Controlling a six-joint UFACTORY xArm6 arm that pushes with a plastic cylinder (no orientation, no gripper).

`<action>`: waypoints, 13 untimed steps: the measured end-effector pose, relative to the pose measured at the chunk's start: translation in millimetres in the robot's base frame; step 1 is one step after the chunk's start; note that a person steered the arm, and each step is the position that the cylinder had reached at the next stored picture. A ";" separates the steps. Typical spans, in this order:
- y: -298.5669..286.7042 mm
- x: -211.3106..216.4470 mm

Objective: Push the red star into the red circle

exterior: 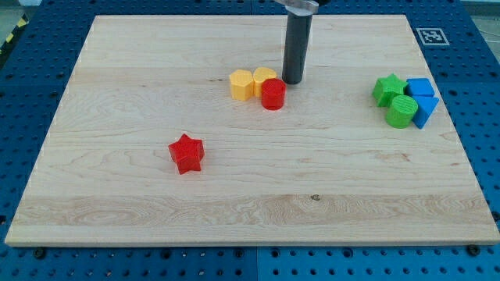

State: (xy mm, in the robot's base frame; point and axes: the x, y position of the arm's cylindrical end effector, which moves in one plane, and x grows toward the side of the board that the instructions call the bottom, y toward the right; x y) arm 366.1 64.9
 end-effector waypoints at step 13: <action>-208.7 171.1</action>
State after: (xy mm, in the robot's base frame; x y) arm 537.2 -143.8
